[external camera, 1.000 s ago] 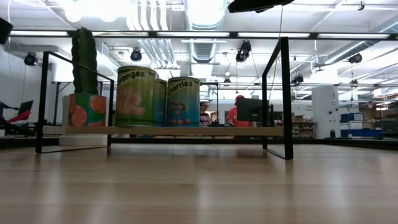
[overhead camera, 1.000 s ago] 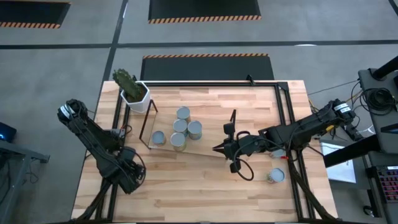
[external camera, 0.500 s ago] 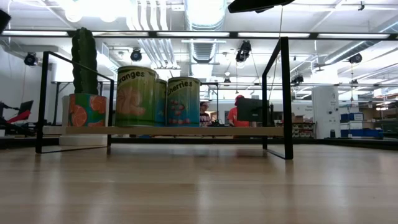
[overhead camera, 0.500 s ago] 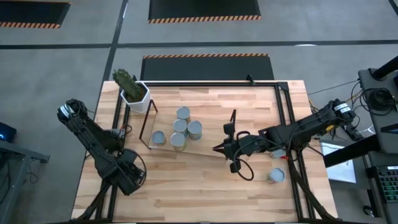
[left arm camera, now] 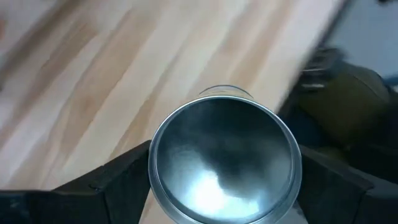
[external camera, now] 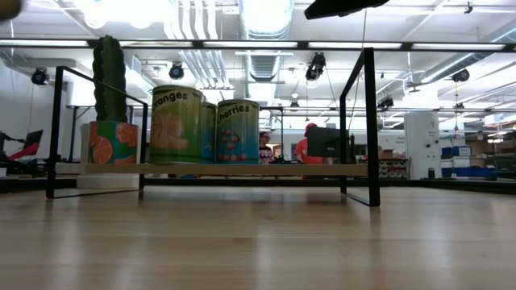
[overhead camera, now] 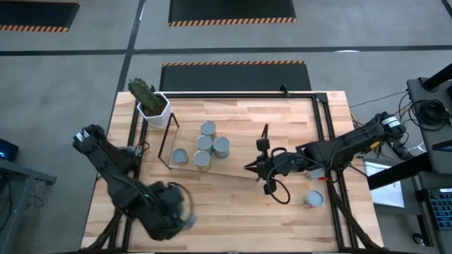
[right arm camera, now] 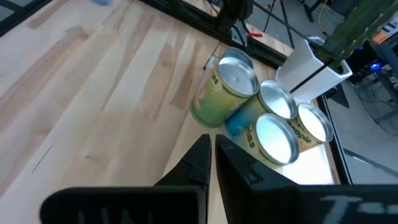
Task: Pick and place cans onto a shelf
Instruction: Put the canned peaches on the shelf
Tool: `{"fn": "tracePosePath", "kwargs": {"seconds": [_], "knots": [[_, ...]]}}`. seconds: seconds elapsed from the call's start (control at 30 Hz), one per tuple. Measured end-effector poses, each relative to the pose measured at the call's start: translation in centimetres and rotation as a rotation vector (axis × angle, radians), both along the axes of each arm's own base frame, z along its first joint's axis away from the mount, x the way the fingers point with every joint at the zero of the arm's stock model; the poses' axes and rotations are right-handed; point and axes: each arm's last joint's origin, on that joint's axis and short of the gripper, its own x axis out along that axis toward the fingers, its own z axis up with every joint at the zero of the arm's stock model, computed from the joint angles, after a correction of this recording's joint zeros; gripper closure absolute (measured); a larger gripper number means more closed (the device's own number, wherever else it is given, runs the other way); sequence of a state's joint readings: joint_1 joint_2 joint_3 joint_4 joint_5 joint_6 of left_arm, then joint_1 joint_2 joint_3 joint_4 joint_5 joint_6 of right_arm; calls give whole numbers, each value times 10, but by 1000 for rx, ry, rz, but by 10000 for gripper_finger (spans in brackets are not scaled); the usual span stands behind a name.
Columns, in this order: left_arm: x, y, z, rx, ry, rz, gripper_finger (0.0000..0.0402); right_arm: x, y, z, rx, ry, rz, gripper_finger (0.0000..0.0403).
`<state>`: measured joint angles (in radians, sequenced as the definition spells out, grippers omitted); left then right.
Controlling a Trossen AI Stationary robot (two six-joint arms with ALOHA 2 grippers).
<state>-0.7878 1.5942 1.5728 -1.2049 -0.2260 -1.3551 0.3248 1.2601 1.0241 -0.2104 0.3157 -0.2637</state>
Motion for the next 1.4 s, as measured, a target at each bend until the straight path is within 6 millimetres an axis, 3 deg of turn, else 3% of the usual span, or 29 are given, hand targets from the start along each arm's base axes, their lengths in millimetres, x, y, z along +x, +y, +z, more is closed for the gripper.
{"fn": "tracePosePath", "kwargs": {"seconds": [0.17,0.3,0.53,0.67,0.83,1.03,1.4], "knots": [[54,-7,19,113,-73,-241,88,-11,-2,8,31,-15,-8,390],[85,-3,27,228,-48,-381,88,-21,-1,10,38,-26,7,390],[125,12,26,441,-10,-470,88,-46,4,15,64,-60,59,390],[149,28,22,484,-16,-401,88,-61,6,22,110,-101,77,390],[164,49,2,495,81,-317,88,-74,9,22,125,-114,107,390],[180,76,-16,476,102,-98,88,-81,8,23,147,-130,110,390],[188,103,-53,467,204,49,88,-82,8,21,153,-126,106,390]]}}
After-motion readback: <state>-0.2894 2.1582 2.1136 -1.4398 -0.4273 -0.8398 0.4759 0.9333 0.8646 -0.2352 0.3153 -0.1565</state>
